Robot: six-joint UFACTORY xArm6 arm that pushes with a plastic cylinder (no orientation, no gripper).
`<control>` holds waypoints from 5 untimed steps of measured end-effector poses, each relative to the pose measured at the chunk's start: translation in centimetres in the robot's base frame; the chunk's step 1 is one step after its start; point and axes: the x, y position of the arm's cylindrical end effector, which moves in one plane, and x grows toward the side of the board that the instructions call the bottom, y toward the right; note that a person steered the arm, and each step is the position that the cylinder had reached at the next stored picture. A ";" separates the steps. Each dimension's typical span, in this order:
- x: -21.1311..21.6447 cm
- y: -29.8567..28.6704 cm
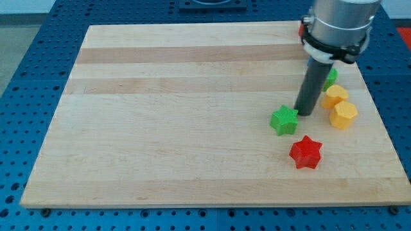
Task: Push the green star closer to the red star
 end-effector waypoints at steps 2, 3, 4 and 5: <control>0.2 -3.6; 1.6 -3.7; 3.1 -3.7; 3.6 -3.7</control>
